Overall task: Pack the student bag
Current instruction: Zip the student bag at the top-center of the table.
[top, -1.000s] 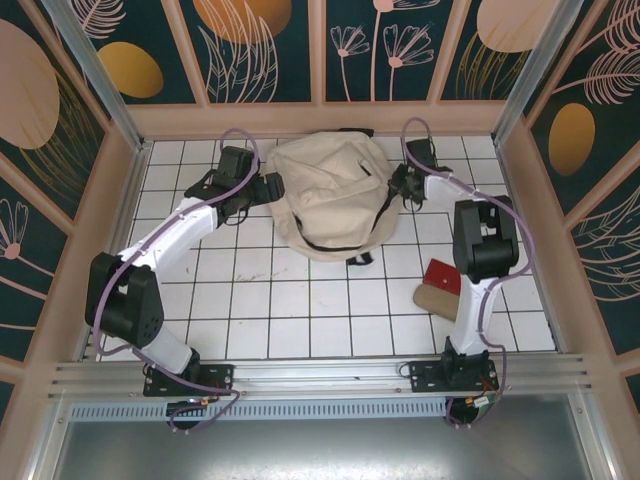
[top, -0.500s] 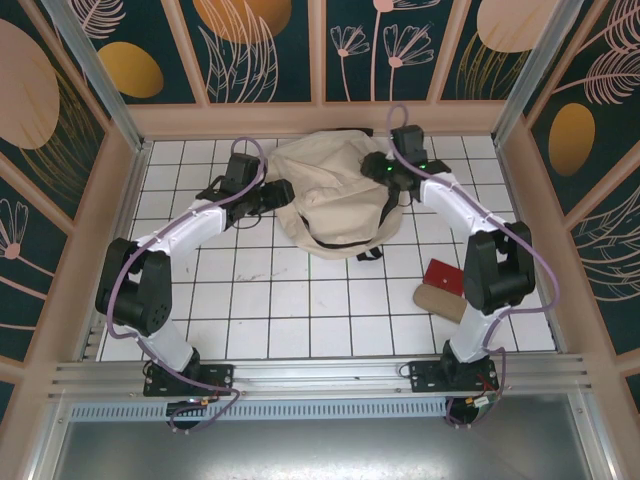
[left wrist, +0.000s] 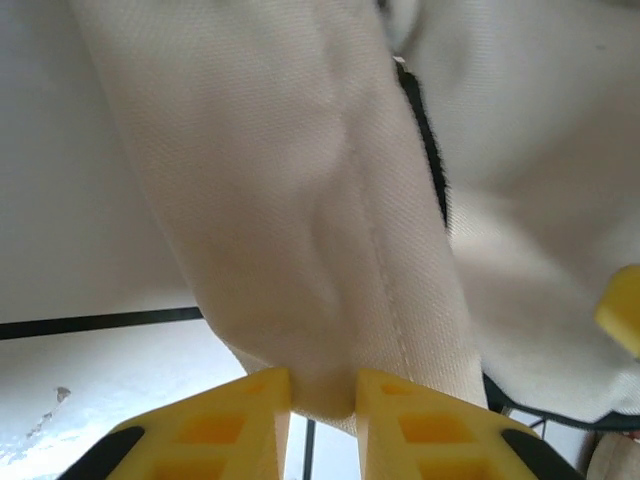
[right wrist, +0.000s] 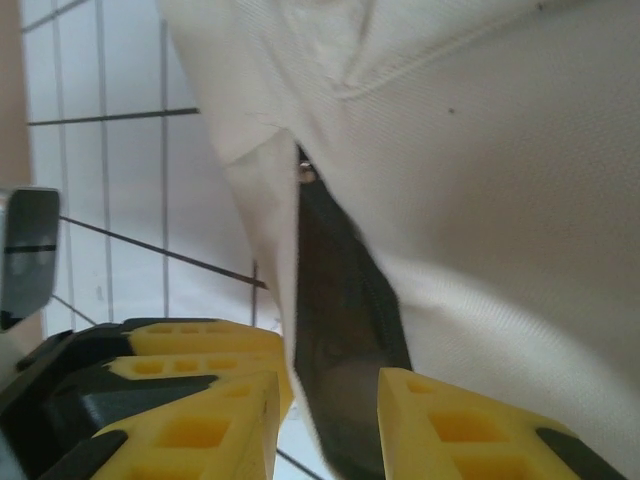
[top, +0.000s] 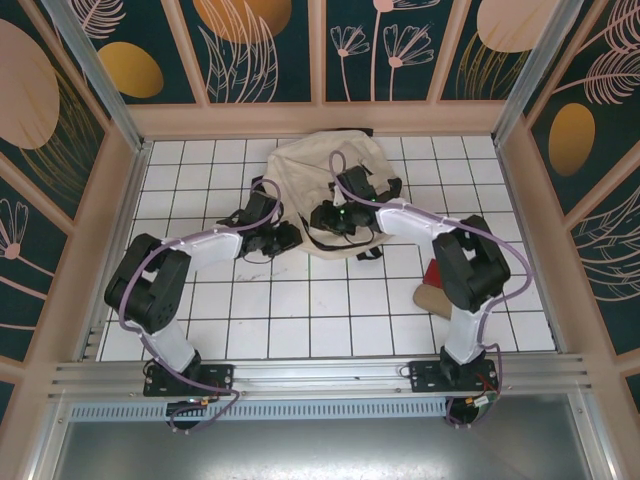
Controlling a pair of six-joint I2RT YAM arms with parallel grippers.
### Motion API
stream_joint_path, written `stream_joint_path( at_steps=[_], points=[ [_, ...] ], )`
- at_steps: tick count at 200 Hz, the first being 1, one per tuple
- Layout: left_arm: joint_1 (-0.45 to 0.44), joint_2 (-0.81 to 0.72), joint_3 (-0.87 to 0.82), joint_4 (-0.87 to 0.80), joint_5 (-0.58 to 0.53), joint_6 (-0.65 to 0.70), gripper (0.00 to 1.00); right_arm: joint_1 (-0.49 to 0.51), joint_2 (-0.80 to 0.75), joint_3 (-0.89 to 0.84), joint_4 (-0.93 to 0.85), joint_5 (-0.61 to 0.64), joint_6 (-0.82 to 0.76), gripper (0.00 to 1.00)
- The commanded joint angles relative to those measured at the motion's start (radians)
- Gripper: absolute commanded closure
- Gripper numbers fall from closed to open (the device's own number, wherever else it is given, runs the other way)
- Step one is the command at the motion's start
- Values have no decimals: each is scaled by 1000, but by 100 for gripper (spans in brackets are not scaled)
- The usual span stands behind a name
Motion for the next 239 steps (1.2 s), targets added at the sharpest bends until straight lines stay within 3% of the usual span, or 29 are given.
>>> stream_joint_path(
  at_steps=[1, 28, 76, 121, 145, 176, 221, 239],
  points=[
    [3, 23, -6, 22, -9, -10, 81, 21, 68, 53, 10, -23, 17, 67],
    [3, 37, 2, 3, -23, 6, 88, 36, 138, 113, 3, -22, 6, 67],
    [3, 69, 12, -7, -47, 17, 90, 39, 197, 171, -2, -3, -5, 69],
    [4, 86, 23, -11, -51, 20, 90, 39, 246, 216, -41, 38, -21, 77],
    [4, 94, 26, -23, -68, 25, 90, 39, 237, 211, -38, 38, -28, 83],
    [4, 103, 27, -30, -73, 28, 90, 38, 205, 204, -56, 70, -44, 100],
    [5, 73, 64, -61, -87, 52, 89, 22, 112, 186, -115, 80, -122, 100],
    [32, 10, 81, -66, -17, 109, 82, 3, 80, 173, -128, 27, -142, 100]
  ],
)
